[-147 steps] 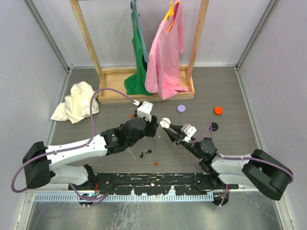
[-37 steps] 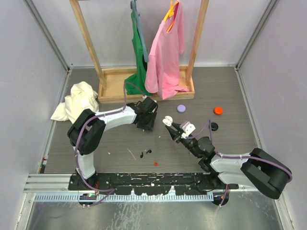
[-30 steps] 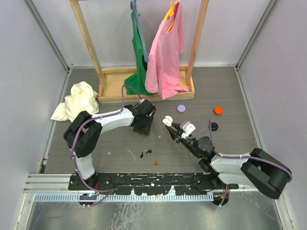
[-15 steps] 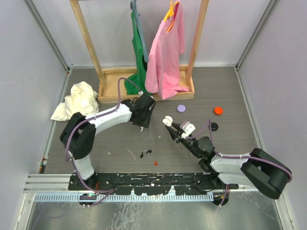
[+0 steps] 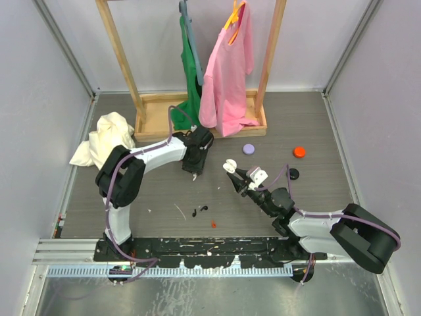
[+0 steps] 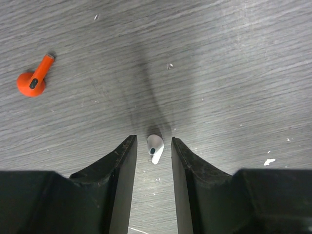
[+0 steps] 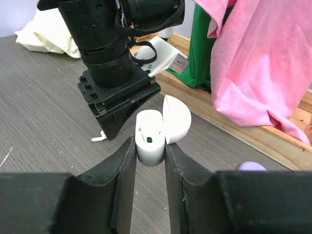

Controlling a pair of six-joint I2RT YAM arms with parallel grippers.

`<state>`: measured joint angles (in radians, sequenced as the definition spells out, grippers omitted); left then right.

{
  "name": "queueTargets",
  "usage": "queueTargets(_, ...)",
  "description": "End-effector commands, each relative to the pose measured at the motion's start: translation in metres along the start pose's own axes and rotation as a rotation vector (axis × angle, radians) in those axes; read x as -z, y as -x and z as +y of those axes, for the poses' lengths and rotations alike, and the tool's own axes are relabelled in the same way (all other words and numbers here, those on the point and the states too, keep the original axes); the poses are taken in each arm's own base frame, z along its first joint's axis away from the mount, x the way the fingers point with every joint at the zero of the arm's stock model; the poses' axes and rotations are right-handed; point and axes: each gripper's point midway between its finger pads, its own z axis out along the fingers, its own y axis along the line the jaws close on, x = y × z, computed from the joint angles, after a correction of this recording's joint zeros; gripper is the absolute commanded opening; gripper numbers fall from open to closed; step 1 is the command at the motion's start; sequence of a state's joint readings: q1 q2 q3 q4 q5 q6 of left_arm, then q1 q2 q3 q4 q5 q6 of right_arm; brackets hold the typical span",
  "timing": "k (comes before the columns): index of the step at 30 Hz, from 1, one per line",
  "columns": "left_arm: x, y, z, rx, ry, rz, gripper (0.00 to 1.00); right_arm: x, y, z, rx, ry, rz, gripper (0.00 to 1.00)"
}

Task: Insert the wireless bluetooth earbuds into the charging case
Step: Pick up the earbud from the center of the board.

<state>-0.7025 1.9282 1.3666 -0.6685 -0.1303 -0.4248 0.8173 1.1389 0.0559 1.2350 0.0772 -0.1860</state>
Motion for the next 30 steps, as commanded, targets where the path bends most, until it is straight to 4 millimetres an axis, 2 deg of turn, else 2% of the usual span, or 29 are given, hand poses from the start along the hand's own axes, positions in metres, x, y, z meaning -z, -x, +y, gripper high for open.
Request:
queueTargets(1,0.001,0.009,-0.003,-0.012,-0.019,0.0,0.35,-0.009,0.03,-0.003,0.005,-0.013,-0.094,0.01)
queueTargets(12,-0.004,0.0,-0.002,-0.007,-0.015,0.034,0.29,-0.009,0.029,-0.002,0.005,-0.008,-0.093,0.01)
queueTargets(18,-0.001,-0.003,-0.001,0.0,-0.022,0.034,0.19,-0.009,0.03,-0.003,0.005,-0.009,-0.093,0.01)
queueTargets(30,0.055,0.012,0.005,0.075,-0.089,-0.193,0.1,-0.008,0.037,0.004,0.003,0.03,-0.12,0.01)
